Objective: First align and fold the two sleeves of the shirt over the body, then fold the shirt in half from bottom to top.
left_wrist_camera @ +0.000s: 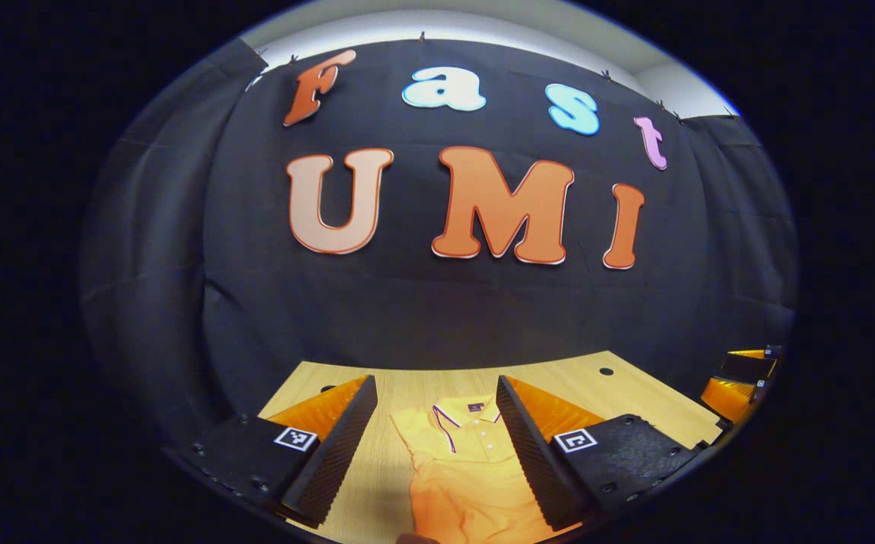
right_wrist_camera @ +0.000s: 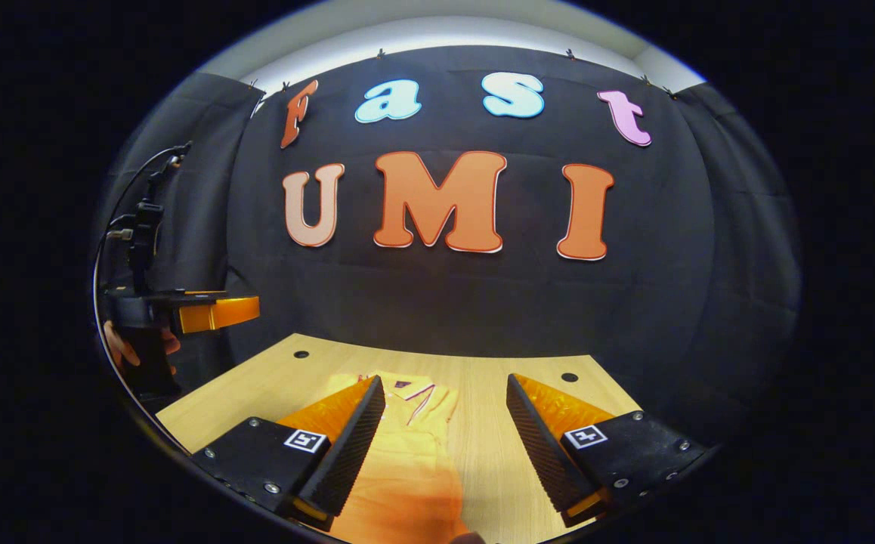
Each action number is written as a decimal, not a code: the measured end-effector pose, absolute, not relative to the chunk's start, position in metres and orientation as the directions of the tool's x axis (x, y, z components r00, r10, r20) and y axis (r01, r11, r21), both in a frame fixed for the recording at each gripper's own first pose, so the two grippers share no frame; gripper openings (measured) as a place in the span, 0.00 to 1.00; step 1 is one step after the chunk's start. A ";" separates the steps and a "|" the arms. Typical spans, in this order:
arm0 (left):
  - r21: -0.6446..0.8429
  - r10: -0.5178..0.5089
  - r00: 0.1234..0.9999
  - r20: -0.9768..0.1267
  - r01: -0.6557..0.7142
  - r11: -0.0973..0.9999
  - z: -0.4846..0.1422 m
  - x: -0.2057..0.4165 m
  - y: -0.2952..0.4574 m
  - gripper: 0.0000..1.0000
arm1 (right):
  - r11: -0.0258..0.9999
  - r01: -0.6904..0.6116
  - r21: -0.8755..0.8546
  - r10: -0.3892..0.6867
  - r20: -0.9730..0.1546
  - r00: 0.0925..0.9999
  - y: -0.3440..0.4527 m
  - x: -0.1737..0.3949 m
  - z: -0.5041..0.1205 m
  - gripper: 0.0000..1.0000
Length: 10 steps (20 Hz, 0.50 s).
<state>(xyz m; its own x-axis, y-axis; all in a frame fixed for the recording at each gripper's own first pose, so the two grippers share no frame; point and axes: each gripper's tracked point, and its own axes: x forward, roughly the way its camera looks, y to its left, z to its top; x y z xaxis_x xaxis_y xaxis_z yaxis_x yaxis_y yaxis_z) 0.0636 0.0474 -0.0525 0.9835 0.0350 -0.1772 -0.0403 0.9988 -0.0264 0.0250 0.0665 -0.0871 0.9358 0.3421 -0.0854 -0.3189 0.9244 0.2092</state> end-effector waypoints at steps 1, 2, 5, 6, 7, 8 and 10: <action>-0.012 0.056 0.987 -0.151 -0.059 0.998 -0.046 0.049 0.049 0.98 | 0.915 -0.344 0.211 0.366 -0.078 0.927 0.069 0.021 -0.089 0.99; -0.006 0.081 0.988 -0.128 -0.082 0.997 -0.039 0.031 0.048 0.98 | 0.905 -0.367 0.216 0.390 -0.077 0.917 0.071 0.014 -0.091 0.98; 0.018 0.157 0.987 -0.037 -0.156 0.988 -0.027 -0.019 0.038 0.98 | 0.896 -0.395 0.205 0.412 -0.050 0.910 0.064 -0.002 -0.092 0.99; 0.018 0.161 0.987 -0.011 -0.161 0.987 -0.033 -0.030 0.028 0.98 | 0.894 -0.398 0.206 0.414 -0.044 0.909 0.063 -0.005 -0.095 0.98; 0.014 0.167 0.986 -0.024 -0.167 0.986 -0.044 -0.040 0.022 0.97 | 0.891 -0.401 0.210 0.421 -0.057 0.905 0.064 -0.009 -0.103 0.98; 0.002 0.164 0.985 -0.058 -0.164 0.986 -0.058 -0.046 0.017 0.97 | 0.887 -0.406 0.219 0.432 -0.083 0.898 0.066 -0.013 -0.114 0.98; -0.002 0.151 0.979 -0.141 -0.153 0.988 -0.089 -0.055 0.011 0.97 | 0.887 -0.401 0.228 0.436 -0.135 0.890 0.067 -0.018 -0.136 0.98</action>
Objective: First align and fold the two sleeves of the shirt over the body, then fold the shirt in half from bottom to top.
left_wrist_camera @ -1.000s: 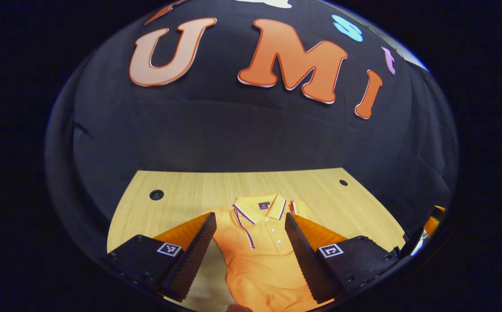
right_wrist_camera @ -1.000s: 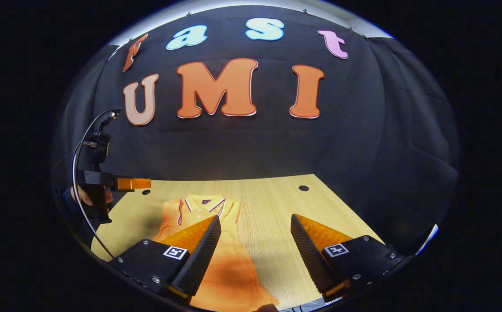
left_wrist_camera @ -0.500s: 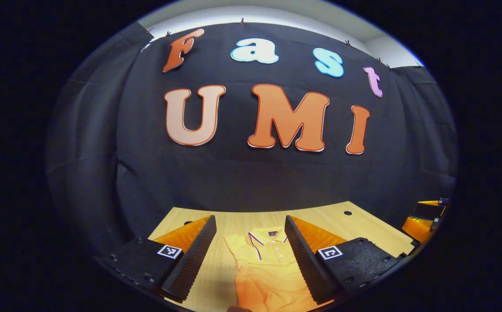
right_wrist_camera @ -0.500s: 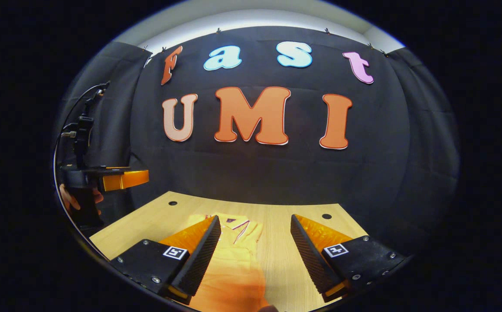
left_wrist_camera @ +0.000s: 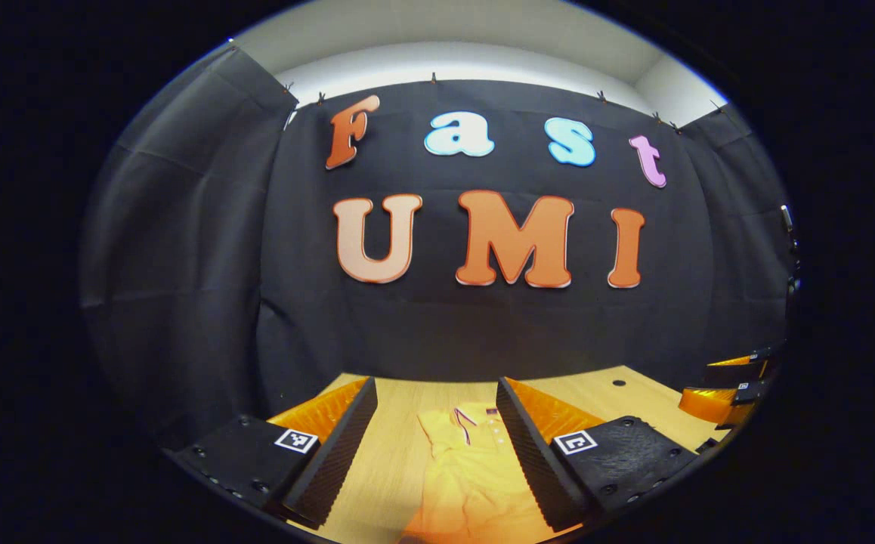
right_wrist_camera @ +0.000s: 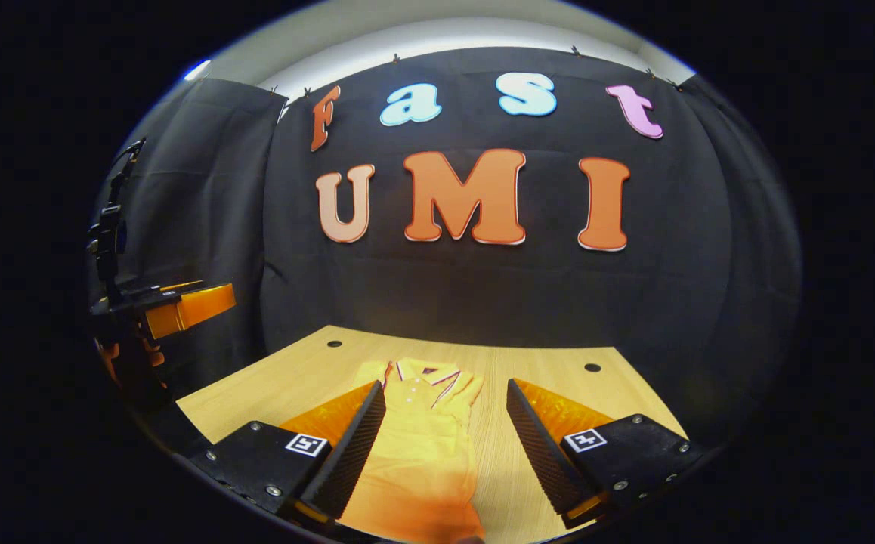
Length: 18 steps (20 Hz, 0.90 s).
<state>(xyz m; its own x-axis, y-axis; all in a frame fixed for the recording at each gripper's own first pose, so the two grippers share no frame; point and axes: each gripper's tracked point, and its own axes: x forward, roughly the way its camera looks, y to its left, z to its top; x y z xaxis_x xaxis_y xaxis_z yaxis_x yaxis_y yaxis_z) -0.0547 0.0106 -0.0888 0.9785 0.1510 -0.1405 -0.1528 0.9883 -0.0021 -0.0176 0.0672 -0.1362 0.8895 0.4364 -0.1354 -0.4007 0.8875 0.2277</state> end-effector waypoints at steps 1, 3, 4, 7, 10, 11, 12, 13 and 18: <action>0.008 0.159 0.972 -0.171 -0.160 0.987 -0.099 -0.058 0.011 0.98 | 0.886 -0.399 0.234 0.439 -0.154 0.885 0.067 -0.020 -0.145 0.98; 0.038 0.158 0.958 -0.239 -0.154 0.987 -0.123 -0.062 0.013 0.98 | 0.882 -0.406 0.240 0.456 -0.215 0.864 0.072 -0.024 -0.167 0.98; 0.045 0.150 0.948 -0.280 -0.143 0.989 -0.138 -0.064 0.009 0.98 | 0.881 -0.406 0.243 0.461 -0.249 0.852 0.072 -0.027 -0.178 0.98; 0.046 0.114 0.905 -0.410 -0.104 0.994 -0.181 -0.070 0.003 0.98 | 0.881 -0.401 0.252 0.469 -0.346 0.812 0.076 -0.033 -0.214 0.98; 0.076 0.130 0.833 -0.538 -0.106 0.992 -0.231 -0.081 0.014 0.98 | 0.874 -0.399 0.277 0.485 -0.459 0.744 0.085 -0.046 -0.256 0.98; 0.076 0.127 0.810 -0.573 -0.101 0.992 -0.244 -0.090 0.015 0.98 | 0.874 -0.394 0.285 0.486 -0.491 0.723 0.086 -0.051 -0.269 0.98; 0.066 0.115 0.788 -0.605 -0.095 0.993 -0.253 -0.096 0.014 0.98 | 0.874 -0.387 0.294 0.486 -0.518 0.704 0.086 -0.056 -0.279 0.99; 0.057 0.106 0.766 -0.634 -0.091 0.994 -0.255 -0.097 0.015 0.98 | 0.875 -0.380 0.301 0.484 -0.546 0.683 0.088 -0.059 -0.291 0.98; 0.010 0.057 0.648 -0.759 -0.076 0.997 -0.279 -0.120 0.008 0.98 | 0.885 -0.348 0.310 0.463 -0.665 0.586 0.088 -0.077 -0.339 0.99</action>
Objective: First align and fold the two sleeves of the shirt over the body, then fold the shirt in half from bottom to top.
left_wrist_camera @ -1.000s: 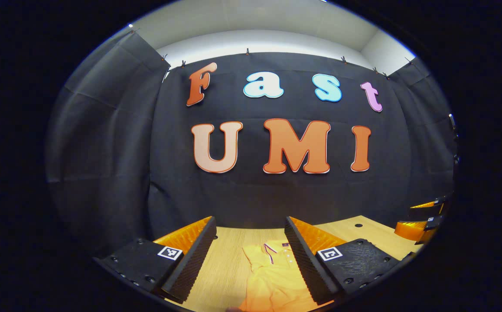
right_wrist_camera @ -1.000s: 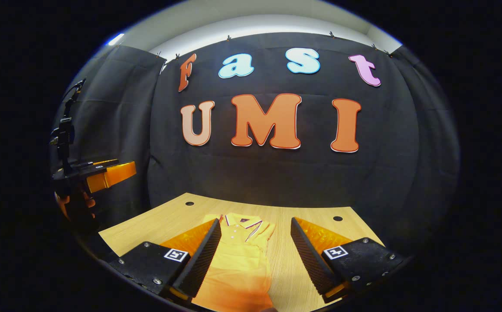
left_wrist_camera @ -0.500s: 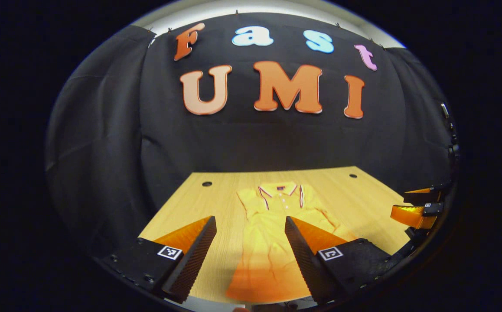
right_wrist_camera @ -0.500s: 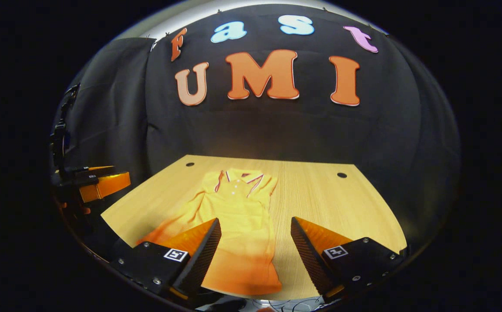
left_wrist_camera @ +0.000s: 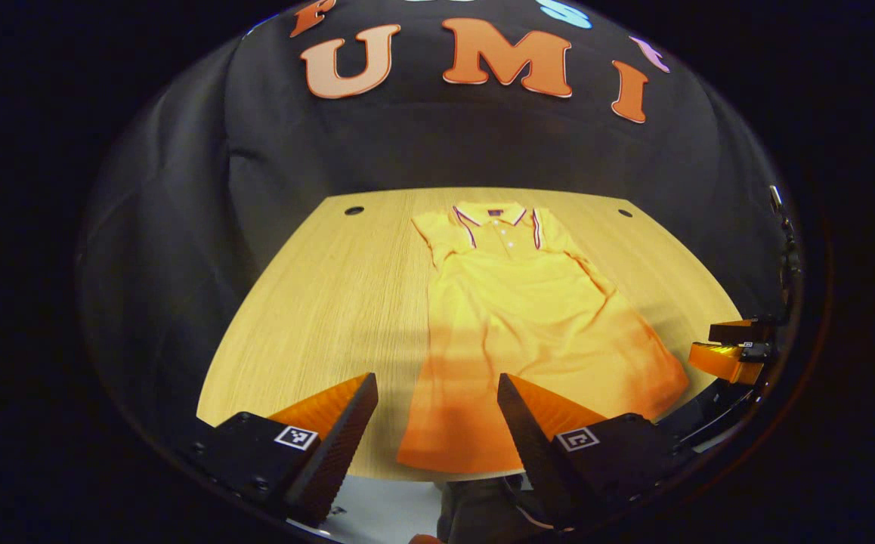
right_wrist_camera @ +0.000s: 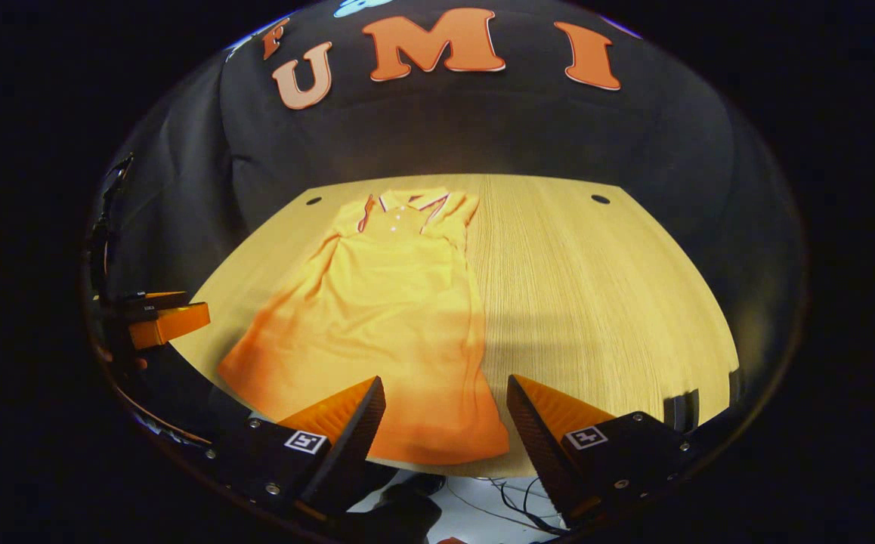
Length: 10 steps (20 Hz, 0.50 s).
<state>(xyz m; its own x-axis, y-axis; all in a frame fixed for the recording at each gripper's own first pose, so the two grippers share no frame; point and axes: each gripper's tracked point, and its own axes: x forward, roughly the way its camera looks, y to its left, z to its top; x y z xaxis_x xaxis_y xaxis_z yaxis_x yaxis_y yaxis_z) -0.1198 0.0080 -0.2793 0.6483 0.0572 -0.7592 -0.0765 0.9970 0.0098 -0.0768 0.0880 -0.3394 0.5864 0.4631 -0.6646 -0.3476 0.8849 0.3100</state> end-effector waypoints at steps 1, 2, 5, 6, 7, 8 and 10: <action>-0.005 0.042 0.623 -0.781 -0.074 0.997 -0.281 -0.128 0.006 0.98 | 0.886 -0.342 0.314 0.461 -0.685 0.564 0.087 -0.084 -0.349 0.99; -0.014 0.032 0.591 -0.806 -0.073 0.997 -0.287 -0.134 0.006 0.98 | 0.882 -0.338 0.328 0.468 -0.698 0.542 0.088 -0.089 -0.356 0.99; -0.042 0.007 0.509 -0.861 -0.085 0.995 -0.300 -0.146 0.005 0.99 | 0.890 -0.314 0.332 0.451 -0.741 0.497 0.087 -0.097 -0.374 0.98; -0.052 0.000 0.483 -0.876 -0.095 0.994 -0.302 -0.149 0.005 0.99 | 0.896 -0.306 0.322 0.438 -0.755 0.488 0.086 -0.098 -0.378 0.98; -0.060 -0.004 0.461 -0.888 -0.107 0.992 -0.307 -0.151 0.007 0.99 | 0.900 -0.300 0.316 0.428 -0.767 0.477 0.085 -0.100 -0.383 0.98; -0.069 -0.013 0.440 -0.898 -0.111 0.991 -0.317 -0.149 0.007 0.99 | 0.903 -0.295 0.311 0.420 -0.782 0.462 0.083 -0.103 -0.388 0.98; -0.054 -0.002 0.401 -0.916 -0.120 0.991 -0.335 -0.145 0.016 0.99 | 0.911 -0.289 0.296 0.401 -0.803 0.442 0.078 -0.108 -0.398 0.98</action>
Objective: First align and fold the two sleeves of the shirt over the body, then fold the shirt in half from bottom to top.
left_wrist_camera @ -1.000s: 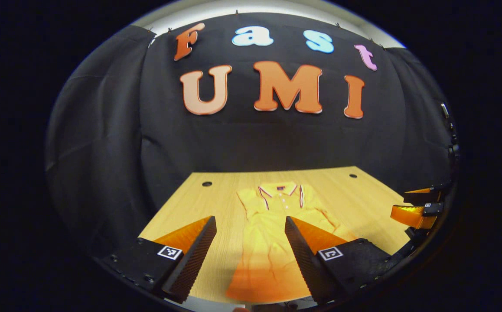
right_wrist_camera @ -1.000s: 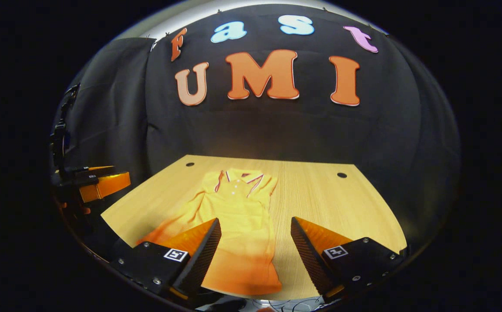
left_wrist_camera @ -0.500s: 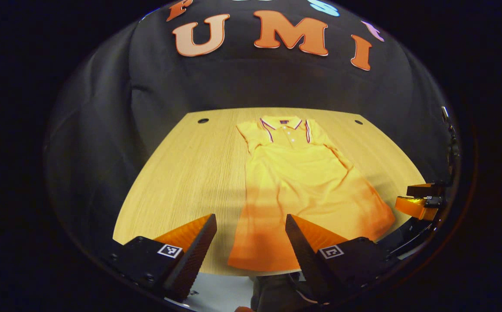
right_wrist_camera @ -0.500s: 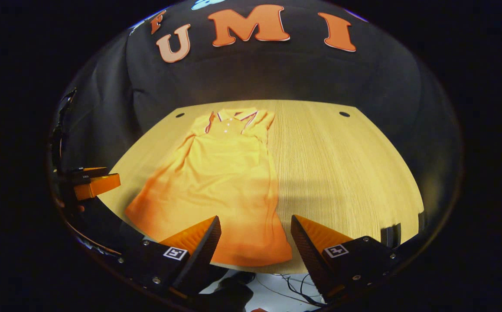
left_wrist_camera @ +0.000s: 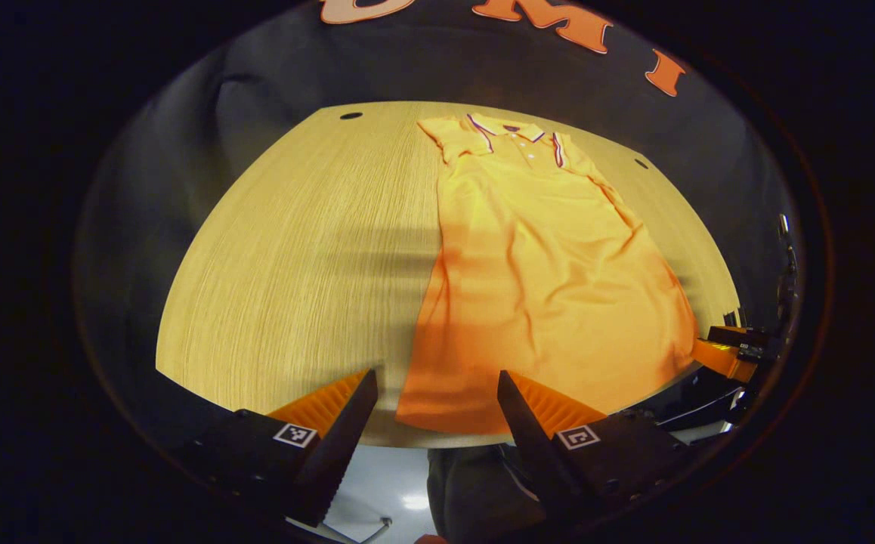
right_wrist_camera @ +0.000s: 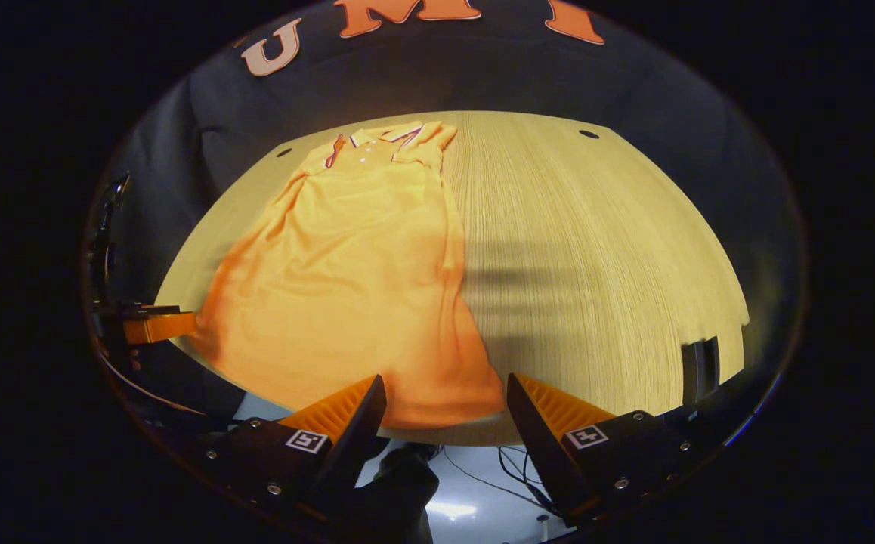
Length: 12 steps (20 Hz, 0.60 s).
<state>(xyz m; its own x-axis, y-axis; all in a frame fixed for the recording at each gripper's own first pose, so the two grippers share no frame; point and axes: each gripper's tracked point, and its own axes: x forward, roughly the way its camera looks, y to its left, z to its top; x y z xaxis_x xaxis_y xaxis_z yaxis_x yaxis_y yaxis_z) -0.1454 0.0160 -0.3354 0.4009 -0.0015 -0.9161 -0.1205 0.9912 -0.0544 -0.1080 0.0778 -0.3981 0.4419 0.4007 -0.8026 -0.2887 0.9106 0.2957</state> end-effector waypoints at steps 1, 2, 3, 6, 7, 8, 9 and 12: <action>-0.048 0.008 0.391 -0.920 -0.133 0.990 -0.340 -0.145 0.021 0.99 | 0.913 -0.285 0.291 0.395 -0.806 0.442 0.076 -0.108 -0.403 0.99; -0.045 0.012 0.372 -0.928 -0.146 0.988 -0.346 -0.146 0.025 0.99 | 0.915 -0.282 0.288 0.390 -0.811 0.436 0.076 -0.109 -0.406 0.98; -0.044 0.013 0.350 -0.937 -0.155 0.987 -0.353 -0.150 0.028 0.99 | 0.916 -0.279 0.289 0.388 -0.815 0.430 0.077 -0.112 -0.408 0.98; -0.022 0.020 0.334 -0.942 -0.121 0.992 -0.355 -0.154 0.023 0.97 | 0.914 -0.274 0.298 0.392 -0.824 0.410 0.081 -0.118 -0.415 0.98; 0.001 0.031 0.324 -0.946 -0.091 0.996 -0.355 -0.160 0.021 0.98 | 0.916 -0.278 0.290 0.385 -0.828 0.406 0.081 -0.119 -0.419 0.98; 0.003 0.026 0.335 -0.942 -0.069 0.998 -0.354 -0.159 0.015 0.99 | 0.916 -0.285 0.284 0.385 -0.825 0.415 0.082 -0.116 -0.417 0.98; -0.005 0.013 0.336 -0.942 -0.052 0.999 -0.353 -0.160 0.008 0.99 | 0.917 -0.292 0.273 0.378 -0.828 0.413 0.082 -0.117 -0.417 0.90; 0.003 0.007 0.323 -0.946 -0.014 1.000 -0.353 -0.162 -0.011 0.98 | 0.915 -0.321 0.246 0.370 -0.828 0.420 0.085 -0.113 -0.418 0.95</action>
